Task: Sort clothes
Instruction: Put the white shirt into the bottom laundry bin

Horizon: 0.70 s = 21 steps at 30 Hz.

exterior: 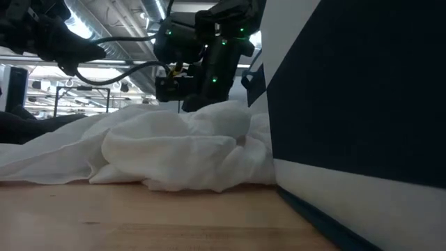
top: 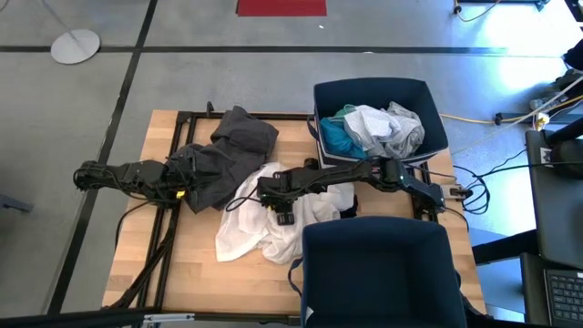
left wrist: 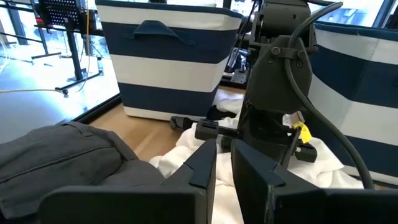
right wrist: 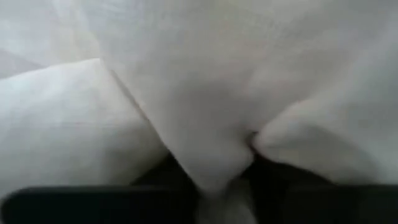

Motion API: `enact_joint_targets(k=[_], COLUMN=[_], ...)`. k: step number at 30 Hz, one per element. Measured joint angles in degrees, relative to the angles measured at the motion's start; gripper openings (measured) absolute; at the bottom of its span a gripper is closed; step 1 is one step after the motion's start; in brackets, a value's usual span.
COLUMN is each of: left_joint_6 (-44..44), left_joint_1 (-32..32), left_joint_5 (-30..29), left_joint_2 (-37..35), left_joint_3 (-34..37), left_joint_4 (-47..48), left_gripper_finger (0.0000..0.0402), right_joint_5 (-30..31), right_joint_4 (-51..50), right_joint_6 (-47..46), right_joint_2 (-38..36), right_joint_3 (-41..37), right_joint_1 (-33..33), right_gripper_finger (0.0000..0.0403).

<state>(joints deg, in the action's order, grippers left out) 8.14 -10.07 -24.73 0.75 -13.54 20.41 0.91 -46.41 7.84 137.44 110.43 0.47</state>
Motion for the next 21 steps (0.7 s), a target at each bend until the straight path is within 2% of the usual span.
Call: enact_joint_targets(k=[3,5,10,13,21], left_joint_6=[0.0,0.0,0.0,0.0,0.0], left_joint_1=[0.0,0.0,0.0,0.0,0.0], left_joint_5=[0.0,0.0,0.0,0.0,0.0], left_joint_2=[0.0,0.0,0.0,0.0,0.0], left_joint_3=[0.0,0.0,0.0,0.0,0.0], left_joint_4=[0.0,0.0,0.0,0.0,0.0], left_gripper_finger=[0.0040,0.0040,0.0040,0.0040,0.0040], right_joint_5=[1.1,2.5,2.6,3.5,10.1], right_joint_4=[0.6,0.7,-0.7,-1.4,-1.8], right_joint_6=[0.1,0.2,-0.3,0.0,0.1], right_joint_2=[0.1,0.1,-0.3,-1.4,-8.0], right_joint_3=[0.1,0.3,2.6,4.0,8.5], right_joint_1=[-0.1,0.0,0.1,0.6,1.9], right_gripper_finger=[0.0036,0.0014,0.0031,0.0014,0.0017])
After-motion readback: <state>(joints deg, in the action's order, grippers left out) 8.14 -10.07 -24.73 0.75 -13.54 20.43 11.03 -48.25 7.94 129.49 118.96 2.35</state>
